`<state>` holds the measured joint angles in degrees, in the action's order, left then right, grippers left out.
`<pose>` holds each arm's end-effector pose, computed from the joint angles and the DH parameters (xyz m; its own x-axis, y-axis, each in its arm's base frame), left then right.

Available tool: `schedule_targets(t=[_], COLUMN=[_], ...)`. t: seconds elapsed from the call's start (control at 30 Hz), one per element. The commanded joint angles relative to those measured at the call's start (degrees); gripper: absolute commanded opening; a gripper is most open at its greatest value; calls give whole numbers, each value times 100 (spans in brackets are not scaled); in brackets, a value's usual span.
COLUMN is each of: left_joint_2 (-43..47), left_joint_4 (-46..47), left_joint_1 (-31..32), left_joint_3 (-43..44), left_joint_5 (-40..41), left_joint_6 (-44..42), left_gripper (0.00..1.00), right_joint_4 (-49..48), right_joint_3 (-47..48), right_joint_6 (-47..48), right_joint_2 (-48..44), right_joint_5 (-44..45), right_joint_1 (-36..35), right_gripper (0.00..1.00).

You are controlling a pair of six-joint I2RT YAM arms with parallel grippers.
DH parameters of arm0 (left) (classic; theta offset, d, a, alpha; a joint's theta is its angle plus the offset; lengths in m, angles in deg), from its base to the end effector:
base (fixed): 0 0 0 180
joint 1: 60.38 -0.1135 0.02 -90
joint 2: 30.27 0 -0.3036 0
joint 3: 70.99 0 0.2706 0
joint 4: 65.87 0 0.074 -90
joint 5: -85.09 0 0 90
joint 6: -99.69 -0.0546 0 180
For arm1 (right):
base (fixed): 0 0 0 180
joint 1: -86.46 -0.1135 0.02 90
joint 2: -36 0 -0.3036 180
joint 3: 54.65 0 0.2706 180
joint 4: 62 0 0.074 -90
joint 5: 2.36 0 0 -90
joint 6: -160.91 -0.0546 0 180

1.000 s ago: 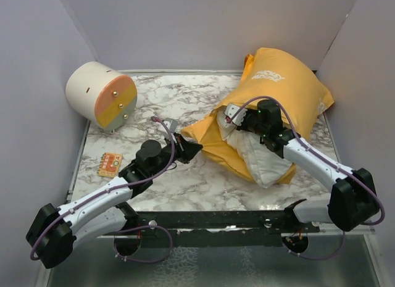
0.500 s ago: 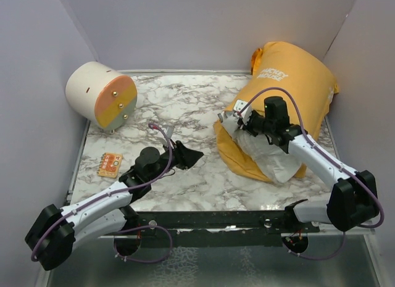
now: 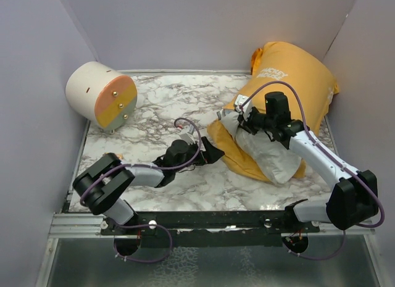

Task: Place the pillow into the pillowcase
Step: Stuff the pillow into the pillowcase.

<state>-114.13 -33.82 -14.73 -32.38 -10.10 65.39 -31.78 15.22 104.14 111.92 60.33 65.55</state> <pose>0.2083 -0.2201 0.1939 -0.7291 -0.4311 -0.5316 0.3041 0.4917 -0.8159 0.2844 0.1355 0.3070 -0.0991 -0.5591 -0.8231 -0.8571 0.4682 -0.2148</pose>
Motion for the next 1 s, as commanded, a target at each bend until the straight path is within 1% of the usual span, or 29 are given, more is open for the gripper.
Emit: schedule_targets(t=[0.0,0.1,0.27,0.33,0.43,0.47,0.67,0.73,0.77,0.83,0.93,0.97], left_joint_2=[-786,-1482,-2299,-2506,-2779,-2864,-3479,-3655,-3728,-3889,-4098,-4167], left_joint_4=[628,1147,1294,1227,917,806,1260,1247,1230,1233,1247,1305], left_joint_1=[183,191,281,274,269,270,275,275,275,272,269,269], left_joint_3=[682,918,1386,1450,1615,1703,2202,2432,2511,2653,2851,2885], left_joint_5=[515,501,691,823,982,1038,1019,927,905,827,732,696], left_joint_6=[-164,185,348,425,565,580,714,734,767,828,861,872], left_gripper=[99,99,98,94,83,82,88,87,83,71,50,39], right_joint_4=[-74,-62,-12,-14,27,40,84,91,99,112,111,109], right_joint_3=[313,323,372,397,464,483,541,548,552,565,599,615], right_joint_6=[-149,-172,-176,-179,-198,-206,-273,-265,-265,-269,-285,-298], right_joint_2=[-33,-32,-59,-92,-104,-99,-104,-120,-126,-130,-126,-125], right_joint_5=[-201,-240,-237,-195,-220,-253,-387,-368,-363,-367,-333,-301], right_joint_1=[25,25,27,26,25,27,25,25,25,25,25,25], right_gripper=[3,3,3,3,3,3,3,3,3,3,3,3])
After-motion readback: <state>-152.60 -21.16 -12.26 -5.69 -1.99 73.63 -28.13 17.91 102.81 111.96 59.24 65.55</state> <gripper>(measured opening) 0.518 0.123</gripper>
